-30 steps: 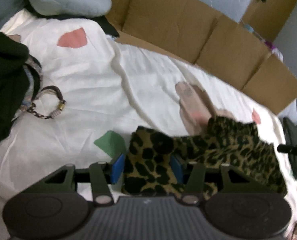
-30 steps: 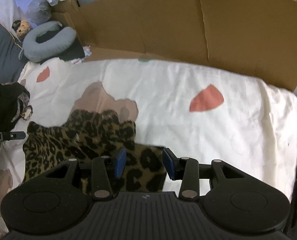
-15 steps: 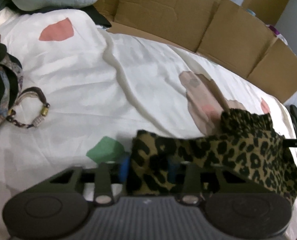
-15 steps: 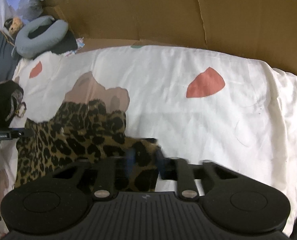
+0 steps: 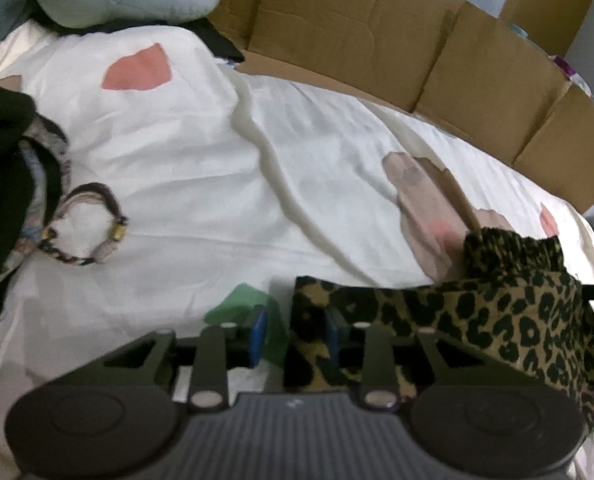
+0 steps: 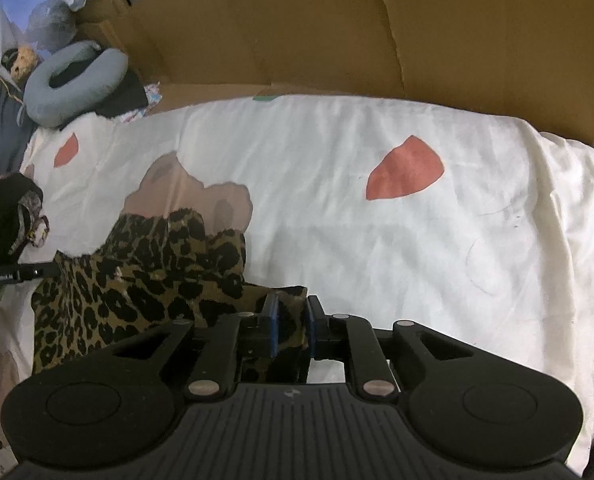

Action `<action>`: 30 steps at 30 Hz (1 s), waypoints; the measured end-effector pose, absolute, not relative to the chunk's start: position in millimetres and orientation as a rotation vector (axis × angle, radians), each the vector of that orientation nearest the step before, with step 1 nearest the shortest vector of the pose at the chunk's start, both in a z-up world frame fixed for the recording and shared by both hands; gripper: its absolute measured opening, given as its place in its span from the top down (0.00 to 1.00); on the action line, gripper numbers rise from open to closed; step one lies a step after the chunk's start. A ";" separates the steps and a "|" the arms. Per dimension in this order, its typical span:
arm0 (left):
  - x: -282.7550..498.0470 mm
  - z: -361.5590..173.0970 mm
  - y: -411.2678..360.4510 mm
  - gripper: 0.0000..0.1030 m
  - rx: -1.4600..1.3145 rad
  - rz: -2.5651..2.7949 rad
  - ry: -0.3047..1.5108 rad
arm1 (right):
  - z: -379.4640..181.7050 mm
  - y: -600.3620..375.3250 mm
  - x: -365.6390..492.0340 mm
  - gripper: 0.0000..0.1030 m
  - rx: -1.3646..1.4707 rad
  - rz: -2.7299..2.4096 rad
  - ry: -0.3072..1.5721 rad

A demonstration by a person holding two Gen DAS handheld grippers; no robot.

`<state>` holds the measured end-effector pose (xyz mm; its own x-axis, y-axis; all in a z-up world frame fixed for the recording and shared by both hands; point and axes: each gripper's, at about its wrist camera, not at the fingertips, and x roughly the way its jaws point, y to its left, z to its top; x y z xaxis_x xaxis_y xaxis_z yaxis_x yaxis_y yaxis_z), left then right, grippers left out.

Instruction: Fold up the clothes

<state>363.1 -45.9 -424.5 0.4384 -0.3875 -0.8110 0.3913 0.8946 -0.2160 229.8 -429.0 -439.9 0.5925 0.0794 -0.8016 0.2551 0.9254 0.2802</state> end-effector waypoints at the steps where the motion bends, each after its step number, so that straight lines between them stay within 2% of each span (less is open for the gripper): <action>1: 363.9 -425.4 -49.0 0.68 0.014 -0.489 1.011 | -442.1 -427.9 231.2 0.79 0.389 -0.104 0.945; 6: 362.1 -427.7 -60.2 0.67 0.083 -0.490 1.012 | -451.7 -422.8 236.0 0.68 0.364 -0.113 0.964; 14: 364.5 -429.6 -62.8 0.64 0.095 -0.487 1.025 | -458.7 -408.2 241.5 0.67 0.263 -0.090 0.987; 22: 366.3 -431.5 -68.6 0.61 0.115 -0.495 1.021 | -462.1 -417.0 242.8 0.66 0.330 -0.076 1.002; 25: 363.4 -431.9 -69.4 0.64 0.117 -0.491 1.008 | -462.5 -415.7 242.5 0.76 0.330 -0.068 0.996; 27: 360.2 -431.3 -69.5 0.78 0.114 -0.495 0.997 | -461.6 -415.9 243.1 0.84 0.334 -0.055 0.997; 28: 359.3 -430.5 -69.7 0.81 0.114 -0.494 0.993 | -460.5 -416.8 243.0 0.87 0.341 -0.054 0.997; 29: 358.3 -429.4 -69.3 0.89 0.112 -0.493 0.988 | -458.8 -417.5 242.4 0.96 0.344 -0.057 0.996; 30: 357.2 -428.2 -68.9 0.91 0.109 -0.492 0.983 | -456.5 -417.8 241.2 0.96 0.341 -0.056 0.989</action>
